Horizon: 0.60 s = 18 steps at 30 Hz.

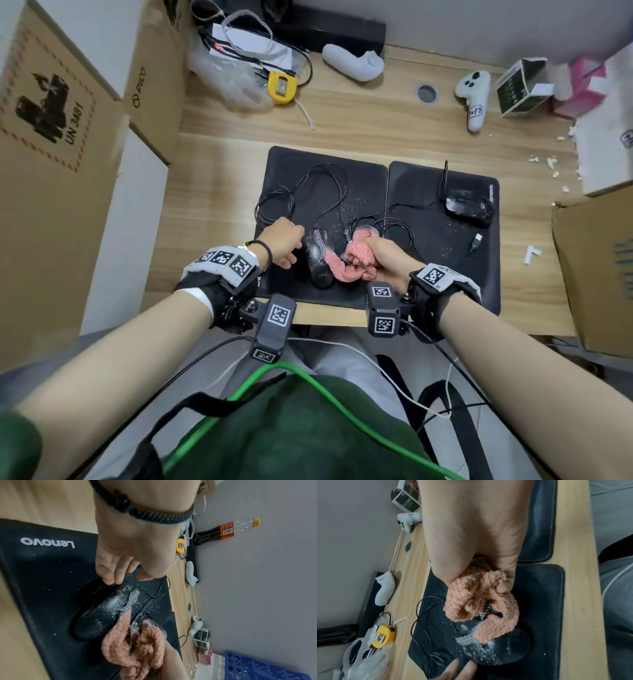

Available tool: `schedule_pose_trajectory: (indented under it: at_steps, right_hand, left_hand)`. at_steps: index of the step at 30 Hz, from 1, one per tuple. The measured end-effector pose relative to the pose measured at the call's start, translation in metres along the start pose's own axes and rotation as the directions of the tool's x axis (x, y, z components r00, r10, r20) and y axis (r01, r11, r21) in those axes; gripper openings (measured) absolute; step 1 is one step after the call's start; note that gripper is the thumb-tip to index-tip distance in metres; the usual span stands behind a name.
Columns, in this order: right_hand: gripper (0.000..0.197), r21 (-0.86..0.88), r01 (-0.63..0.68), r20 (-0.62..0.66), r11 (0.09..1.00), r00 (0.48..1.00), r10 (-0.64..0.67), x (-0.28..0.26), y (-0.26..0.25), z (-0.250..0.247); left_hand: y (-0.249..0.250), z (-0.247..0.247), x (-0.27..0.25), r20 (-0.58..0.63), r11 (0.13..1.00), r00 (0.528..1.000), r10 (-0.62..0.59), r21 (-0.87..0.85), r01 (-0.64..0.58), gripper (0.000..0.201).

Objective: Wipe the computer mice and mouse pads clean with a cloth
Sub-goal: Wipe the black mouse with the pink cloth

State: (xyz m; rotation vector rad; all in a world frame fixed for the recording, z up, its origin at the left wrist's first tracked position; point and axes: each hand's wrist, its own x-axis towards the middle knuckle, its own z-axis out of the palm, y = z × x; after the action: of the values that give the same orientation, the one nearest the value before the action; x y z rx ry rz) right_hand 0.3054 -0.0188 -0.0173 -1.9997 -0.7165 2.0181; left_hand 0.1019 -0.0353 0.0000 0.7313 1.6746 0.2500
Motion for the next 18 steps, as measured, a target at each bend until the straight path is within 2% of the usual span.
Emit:
schedule_pose_trajectory:
  at_steps: [3,5,8,10,12,15,18]
  right_hand:
    - [0.017,-0.031,-0.003,0.038,1.000,0.999,0.004,-0.001,-0.001,0.012]
    - [0.020,-0.053,0.000,0.056,0.999,0.998,0.003,-0.001,-0.001,0.020]
    - [0.023,-0.058,0.014,0.059,0.998,0.998,-0.011,-0.001,-0.002,0.024]
    - [0.025,-0.009,0.016,0.068,1.000,0.998,-0.016,-0.003,-0.004,0.022]
    - [0.025,0.039,0.016,0.056,0.999,0.998,-0.018,-0.005,-0.005,0.019]
    - [0.027,0.091,0.023,0.069,0.996,0.997,-0.029,-0.010,-0.008,0.017]
    - [0.029,0.139,0.043,0.122,0.989,0.991,-0.060,-0.014,-0.014,0.017]
  left_hand:
    - [-0.001,0.006,0.001,0.039,0.996,0.998,-0.041,-0.080,0.044,0.027]
    - [-0.001,0.013,0.002,0.053,0.992,0.998,-0.020,-0.121,0.026,0.012]
    - [0.004,0.019,0.004,0.027,0.992,0.997,0.067,-0.112,-0.063,0.025]
    - [0.009,0.018,0.004,0.029,0.987,0.994,0.106,-0.124,-0.101,0.026]
    - [0.011,0.016,0.005,0.022,0.973,0.991,0.130,-0.198,-0.123,0.023]
    - [0.014,0.016,0.003,-0.026,0.903,0.990,0.136,-0.409,-0.134,0.017]
    - [0.014,0.023,0.002,0.007,0.860,0.990,0.139,-0.496,-0.118,0.033]
